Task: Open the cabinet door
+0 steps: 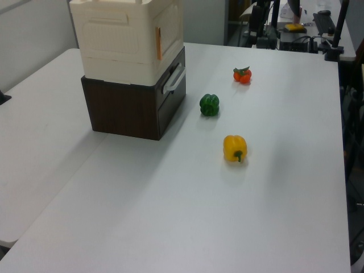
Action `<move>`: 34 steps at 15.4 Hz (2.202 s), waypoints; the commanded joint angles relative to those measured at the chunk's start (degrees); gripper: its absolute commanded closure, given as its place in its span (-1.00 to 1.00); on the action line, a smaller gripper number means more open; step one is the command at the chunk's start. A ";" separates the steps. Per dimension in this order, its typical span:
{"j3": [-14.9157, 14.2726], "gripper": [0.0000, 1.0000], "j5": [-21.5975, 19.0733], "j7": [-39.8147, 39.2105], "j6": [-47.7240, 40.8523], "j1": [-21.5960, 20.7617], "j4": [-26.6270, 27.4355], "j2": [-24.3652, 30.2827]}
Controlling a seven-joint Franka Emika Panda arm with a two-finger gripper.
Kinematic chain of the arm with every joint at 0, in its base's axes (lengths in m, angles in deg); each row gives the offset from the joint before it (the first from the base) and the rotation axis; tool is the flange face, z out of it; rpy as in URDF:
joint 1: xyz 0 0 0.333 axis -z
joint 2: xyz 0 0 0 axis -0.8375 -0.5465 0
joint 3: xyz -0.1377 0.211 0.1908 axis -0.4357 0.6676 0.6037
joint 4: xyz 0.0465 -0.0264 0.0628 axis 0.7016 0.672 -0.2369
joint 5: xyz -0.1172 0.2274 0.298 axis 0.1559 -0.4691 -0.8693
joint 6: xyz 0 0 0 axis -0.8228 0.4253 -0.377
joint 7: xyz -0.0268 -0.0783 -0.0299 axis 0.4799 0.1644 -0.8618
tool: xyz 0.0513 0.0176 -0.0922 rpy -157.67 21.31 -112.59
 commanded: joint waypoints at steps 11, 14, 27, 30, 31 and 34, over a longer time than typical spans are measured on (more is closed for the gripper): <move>-0.70 -1.00 -0.14 -1.45 1.52 -0.12 0.40 0.47; -0.61 -1.00 0.12 -3.38 7.74 -0.74 0.40 0.20; -0.26 -0.40 -0.05 -2.86 41.05 -4.60 0.40 -8.58; -0.17 -0.33 0.56 -2.86 48.69 -5.92 0.31 -12.18; -0.09 -0.33 0.04 -2.86 51.24 -6.18 0.31 -13.15; 0.00 -0.32 0.56 -2.86 57.84 -6.54 -0.21 -16.31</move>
